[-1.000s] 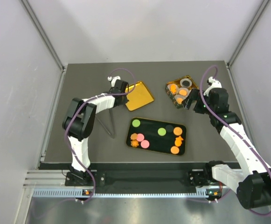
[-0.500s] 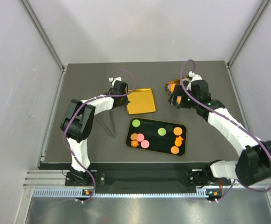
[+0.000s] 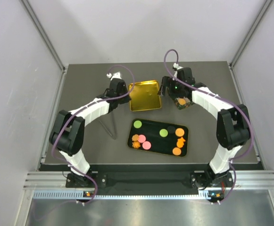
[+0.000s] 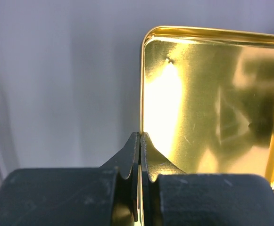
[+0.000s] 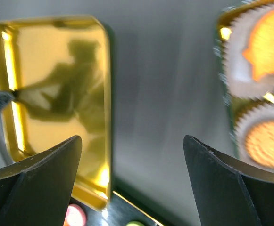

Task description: Pack the cookies

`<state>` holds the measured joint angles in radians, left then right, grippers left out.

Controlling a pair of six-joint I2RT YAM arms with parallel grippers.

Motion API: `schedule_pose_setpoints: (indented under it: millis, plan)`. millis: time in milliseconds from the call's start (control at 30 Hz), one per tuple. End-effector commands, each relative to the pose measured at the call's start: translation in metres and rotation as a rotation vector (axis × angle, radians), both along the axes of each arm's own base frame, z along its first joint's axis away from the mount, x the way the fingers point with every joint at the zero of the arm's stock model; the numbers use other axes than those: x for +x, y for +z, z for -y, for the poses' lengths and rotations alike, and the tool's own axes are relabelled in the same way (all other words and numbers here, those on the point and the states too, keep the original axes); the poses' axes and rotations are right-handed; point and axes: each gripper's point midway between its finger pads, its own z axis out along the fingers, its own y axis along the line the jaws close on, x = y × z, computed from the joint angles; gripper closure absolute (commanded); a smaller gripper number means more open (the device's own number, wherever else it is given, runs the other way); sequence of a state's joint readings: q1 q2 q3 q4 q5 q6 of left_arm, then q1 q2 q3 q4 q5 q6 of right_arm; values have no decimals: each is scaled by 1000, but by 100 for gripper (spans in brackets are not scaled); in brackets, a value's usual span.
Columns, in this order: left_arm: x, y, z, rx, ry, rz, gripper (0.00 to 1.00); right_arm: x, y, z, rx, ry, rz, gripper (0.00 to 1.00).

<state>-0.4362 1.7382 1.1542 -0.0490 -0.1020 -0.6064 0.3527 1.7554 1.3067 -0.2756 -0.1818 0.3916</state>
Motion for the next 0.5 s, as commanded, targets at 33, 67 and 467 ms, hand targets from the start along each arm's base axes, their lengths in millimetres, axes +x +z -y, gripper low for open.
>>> schedule_pose_setpoints:
  millis: [33,67,467]
  plan:
    - [-8,34,22,-99,-51,102,100,16,34,-38,135,120,64,12]
    - [-12,34,22,-106,-51,104,100,15,30,-41,146,130,48,13]
    - [-20,49,49,-190,-136,192,100,5,35,-47,334,180,12,42]
